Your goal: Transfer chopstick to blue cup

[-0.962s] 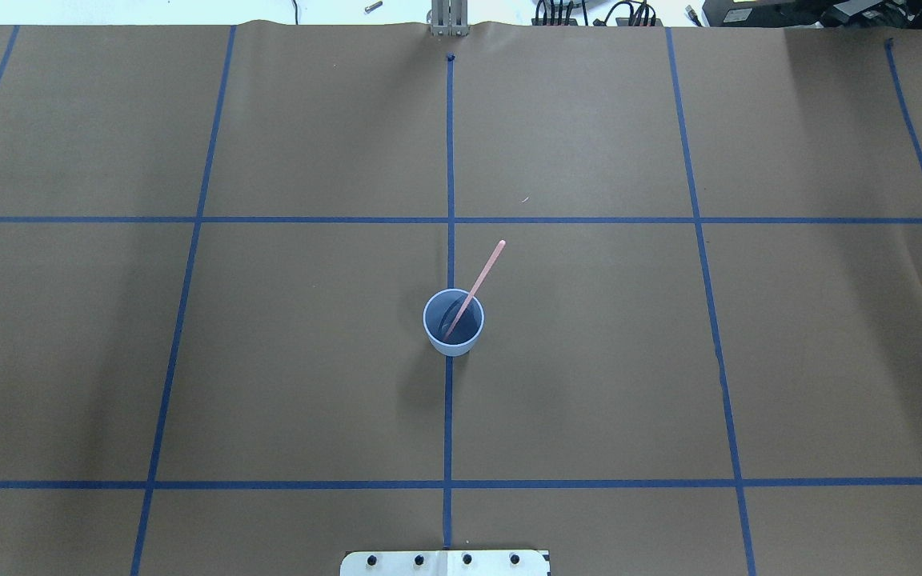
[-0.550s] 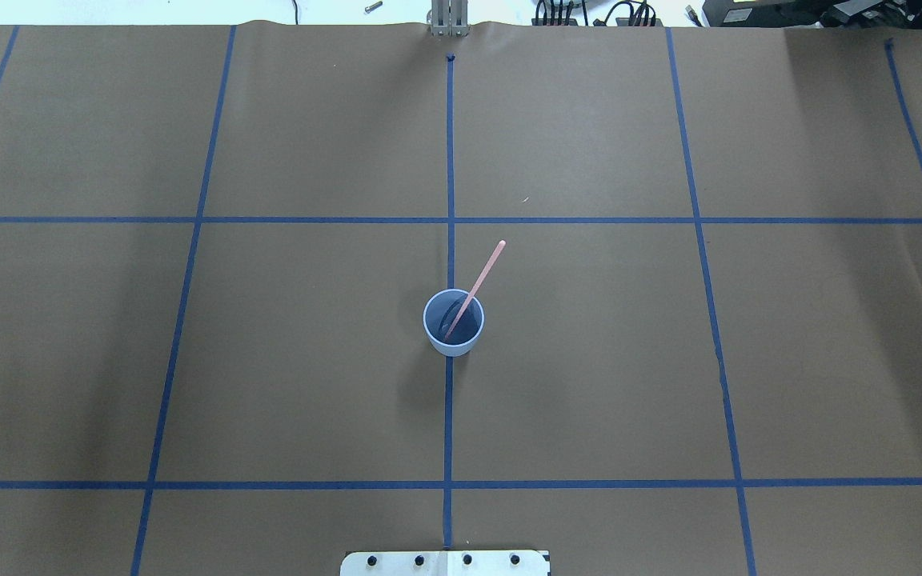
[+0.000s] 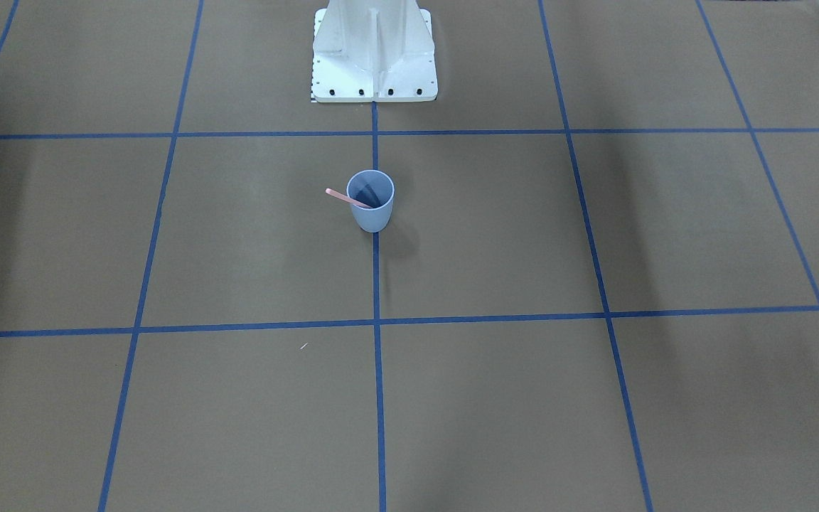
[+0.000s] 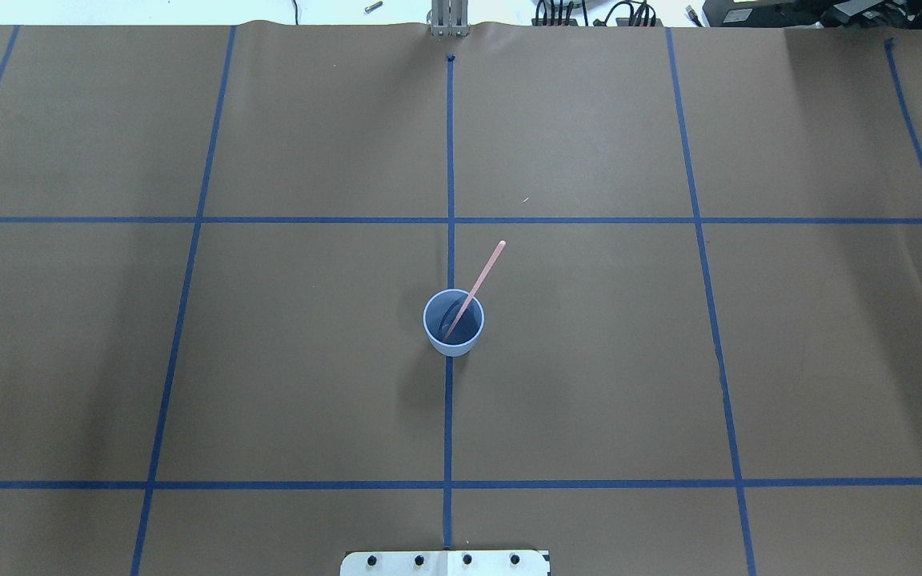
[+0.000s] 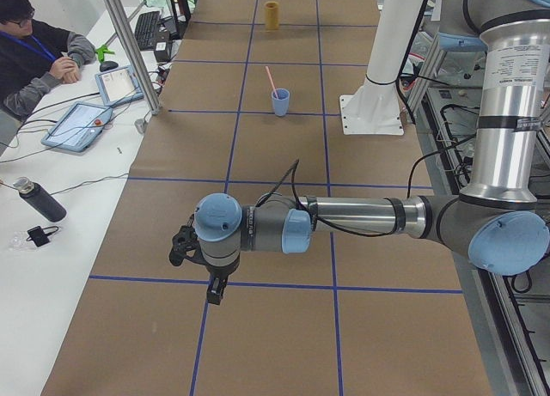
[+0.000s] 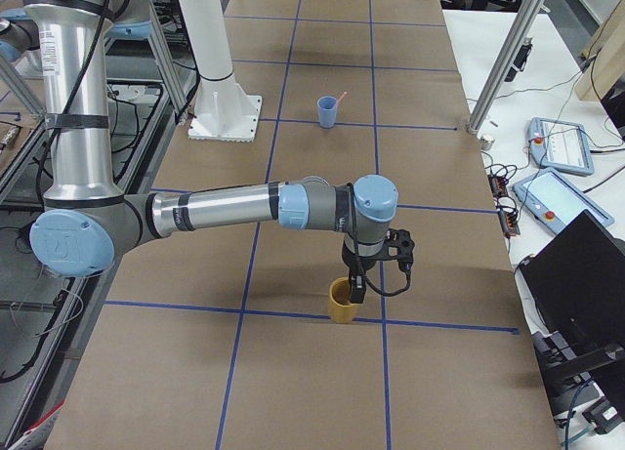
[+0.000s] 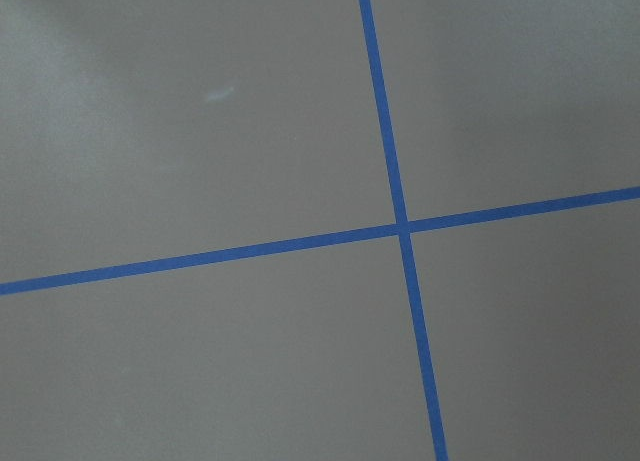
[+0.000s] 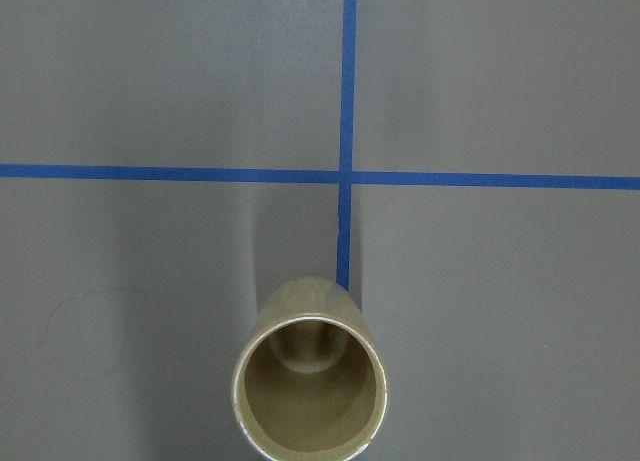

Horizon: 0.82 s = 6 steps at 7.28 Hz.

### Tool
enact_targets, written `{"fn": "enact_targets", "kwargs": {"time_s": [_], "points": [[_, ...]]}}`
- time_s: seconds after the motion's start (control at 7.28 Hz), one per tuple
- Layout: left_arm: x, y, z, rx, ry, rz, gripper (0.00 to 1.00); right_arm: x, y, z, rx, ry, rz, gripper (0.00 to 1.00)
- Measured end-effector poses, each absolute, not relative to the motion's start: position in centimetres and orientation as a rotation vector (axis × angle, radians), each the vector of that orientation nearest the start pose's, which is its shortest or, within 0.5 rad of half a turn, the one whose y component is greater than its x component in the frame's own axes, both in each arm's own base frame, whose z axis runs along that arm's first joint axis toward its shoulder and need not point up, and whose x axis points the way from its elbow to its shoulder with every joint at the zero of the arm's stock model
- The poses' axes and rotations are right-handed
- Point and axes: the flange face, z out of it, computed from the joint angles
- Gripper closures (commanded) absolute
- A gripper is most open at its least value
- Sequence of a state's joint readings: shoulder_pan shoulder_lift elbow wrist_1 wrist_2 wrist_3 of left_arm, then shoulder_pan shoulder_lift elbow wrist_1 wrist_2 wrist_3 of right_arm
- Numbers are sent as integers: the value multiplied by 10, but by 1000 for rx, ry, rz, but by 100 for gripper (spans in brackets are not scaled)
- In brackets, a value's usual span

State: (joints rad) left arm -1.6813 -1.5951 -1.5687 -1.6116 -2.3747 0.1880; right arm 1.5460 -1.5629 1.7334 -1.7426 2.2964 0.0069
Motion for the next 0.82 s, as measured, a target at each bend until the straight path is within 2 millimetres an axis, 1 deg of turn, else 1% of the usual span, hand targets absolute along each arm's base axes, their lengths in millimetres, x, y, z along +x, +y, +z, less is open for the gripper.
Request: {"fn": "enact_targets", "kwargs": {"time_s": [0.82], "points": [[-117, -496, 641, 179, 786, 97, 2, 54, -492, 595, 4, -727, -19, 0]]}}
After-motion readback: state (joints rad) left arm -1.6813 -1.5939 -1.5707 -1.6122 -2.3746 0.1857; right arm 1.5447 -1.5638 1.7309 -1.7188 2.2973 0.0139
